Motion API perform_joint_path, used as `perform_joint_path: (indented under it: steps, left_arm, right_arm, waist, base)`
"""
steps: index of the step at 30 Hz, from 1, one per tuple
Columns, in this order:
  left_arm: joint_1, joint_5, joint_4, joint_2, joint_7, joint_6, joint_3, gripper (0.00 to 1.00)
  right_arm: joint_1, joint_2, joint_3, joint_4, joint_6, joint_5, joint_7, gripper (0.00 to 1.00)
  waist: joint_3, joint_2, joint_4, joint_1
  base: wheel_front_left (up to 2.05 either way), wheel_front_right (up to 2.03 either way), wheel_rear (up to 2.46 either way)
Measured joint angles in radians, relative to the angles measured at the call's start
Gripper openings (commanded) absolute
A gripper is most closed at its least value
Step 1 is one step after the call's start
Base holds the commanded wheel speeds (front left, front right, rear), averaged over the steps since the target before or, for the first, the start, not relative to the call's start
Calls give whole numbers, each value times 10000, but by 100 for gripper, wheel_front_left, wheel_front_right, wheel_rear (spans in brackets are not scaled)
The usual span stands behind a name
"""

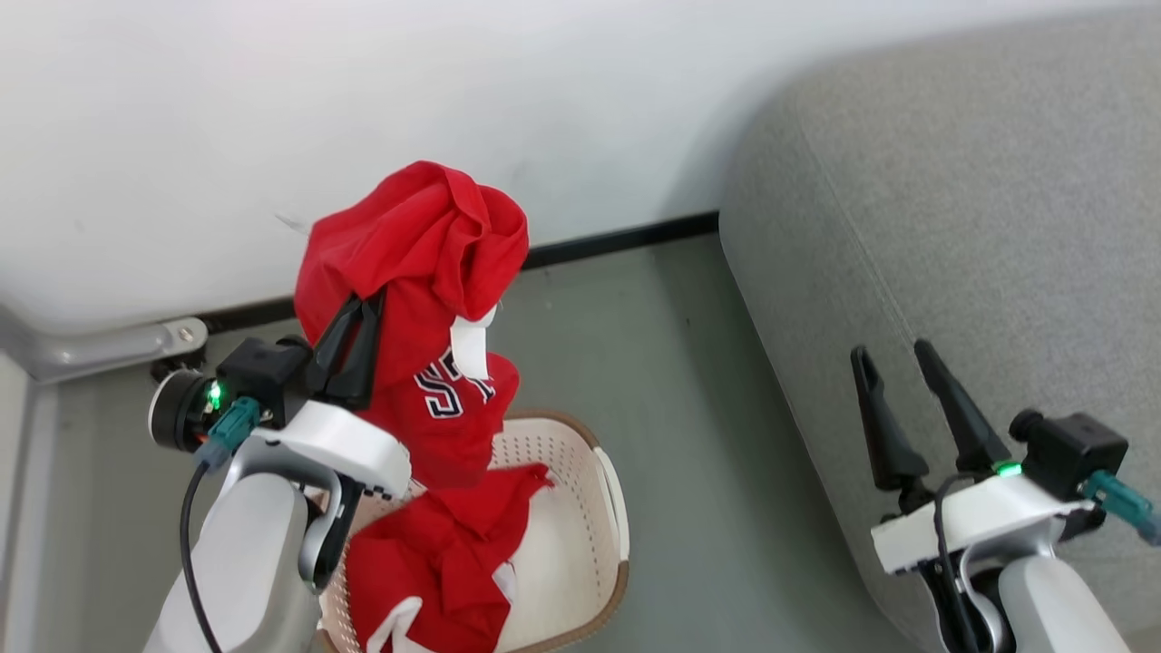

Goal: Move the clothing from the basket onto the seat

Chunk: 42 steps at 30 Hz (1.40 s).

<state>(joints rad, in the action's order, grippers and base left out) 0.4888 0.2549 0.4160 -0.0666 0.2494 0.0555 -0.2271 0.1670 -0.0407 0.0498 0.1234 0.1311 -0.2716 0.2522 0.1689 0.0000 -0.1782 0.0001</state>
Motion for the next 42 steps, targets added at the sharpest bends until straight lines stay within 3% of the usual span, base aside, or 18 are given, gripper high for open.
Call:
perform_joint_path:
  steps: [16,34,42]
  left_arm:
    - [-1091,173,-2558,132,4,282,591,0]
    - [-1909,251,-4163,257,33,412,713,0]
    - [-2146,249,-4521,265,33,454,600,0]
  right_arm:
    - [-1140,2,-81,54,0,249,0,100]
    - [-1881,13,-219,-132,0,75,-2,100]
    - [-2055,4,792,-343,0,-10,0,100]
  waist:
    - [-1381,0,454,0]
    - [-2195,0,603,-1]
    - [-2301,0,554,-1]
  base:
    - [0,0,0]
    - [0,0,0]
    - [0,0,0]
